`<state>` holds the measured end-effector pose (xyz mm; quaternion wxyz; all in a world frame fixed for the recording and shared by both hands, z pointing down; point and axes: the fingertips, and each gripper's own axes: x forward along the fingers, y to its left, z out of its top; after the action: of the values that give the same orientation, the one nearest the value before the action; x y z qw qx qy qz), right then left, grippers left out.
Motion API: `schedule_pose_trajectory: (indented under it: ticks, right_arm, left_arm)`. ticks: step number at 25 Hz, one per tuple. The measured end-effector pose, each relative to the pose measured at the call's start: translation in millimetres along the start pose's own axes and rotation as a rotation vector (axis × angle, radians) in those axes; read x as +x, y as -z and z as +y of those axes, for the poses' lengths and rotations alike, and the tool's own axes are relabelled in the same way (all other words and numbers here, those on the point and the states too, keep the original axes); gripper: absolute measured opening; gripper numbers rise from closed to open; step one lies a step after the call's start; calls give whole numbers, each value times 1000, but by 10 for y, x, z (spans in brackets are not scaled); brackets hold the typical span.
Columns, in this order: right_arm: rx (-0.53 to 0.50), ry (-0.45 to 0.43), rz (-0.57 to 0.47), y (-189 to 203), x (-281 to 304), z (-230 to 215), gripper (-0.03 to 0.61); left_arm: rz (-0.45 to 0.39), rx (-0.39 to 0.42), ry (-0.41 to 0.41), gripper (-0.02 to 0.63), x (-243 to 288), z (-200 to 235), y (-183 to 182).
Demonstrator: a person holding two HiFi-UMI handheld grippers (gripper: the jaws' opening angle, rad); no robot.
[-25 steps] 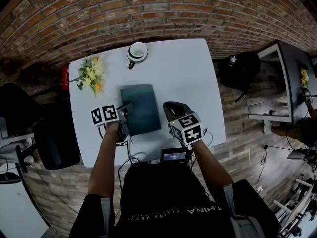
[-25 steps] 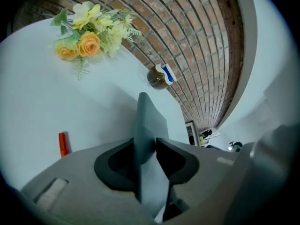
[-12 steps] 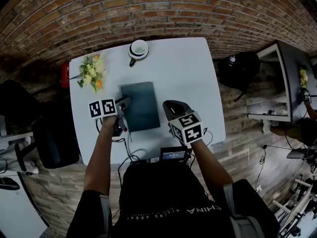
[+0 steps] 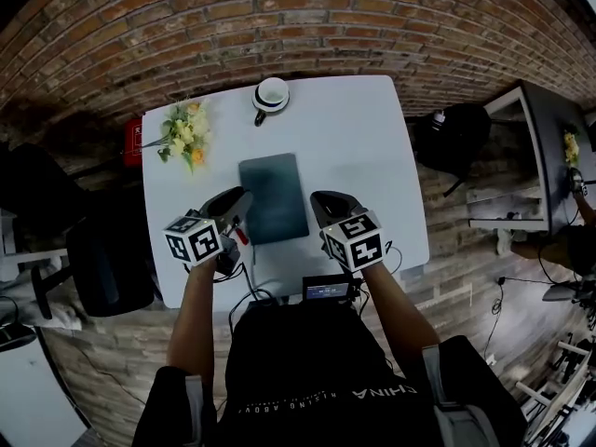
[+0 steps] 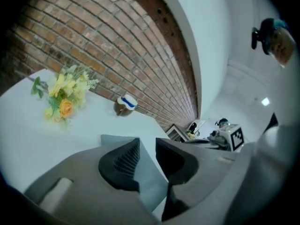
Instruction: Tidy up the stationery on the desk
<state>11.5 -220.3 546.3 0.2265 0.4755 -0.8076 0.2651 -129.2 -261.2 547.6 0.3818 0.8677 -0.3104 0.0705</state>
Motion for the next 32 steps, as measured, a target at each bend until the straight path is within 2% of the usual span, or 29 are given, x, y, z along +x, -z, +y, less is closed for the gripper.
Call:
schedule_pose_trajectory:
  ticks: [2, 5, 9, 19, 25, 32]
  right_arm:
    - [-8, -4, -2, -14, -8, 75, 11]
    - [-14, -12, 0, -19, 0, 194, 11]
    - [-24, -21, -2, -16, 8, 376, 9]
    - [-48, -16, -8, -44, -5, 610, 11]
    - [-103, -39, 36, -7, 187, 761, 11]
    - [-184, -102, 107, 81, 594, 1135, 28]
  left_arm:
    - [-18, 74, 8, 64, -139, -125, 4]
    - [-28, 137, 6, 14, -326, -211, 53]
    - [-24, 177, -4, 11, -514, -222, 126]
    - [-25, 205, 0, 11, -707, -237, 142]
    - [-30, 226, -28, 11, -832, -219, 144]
    - [-32, 201, -94, 11, -1060, -17, 326]
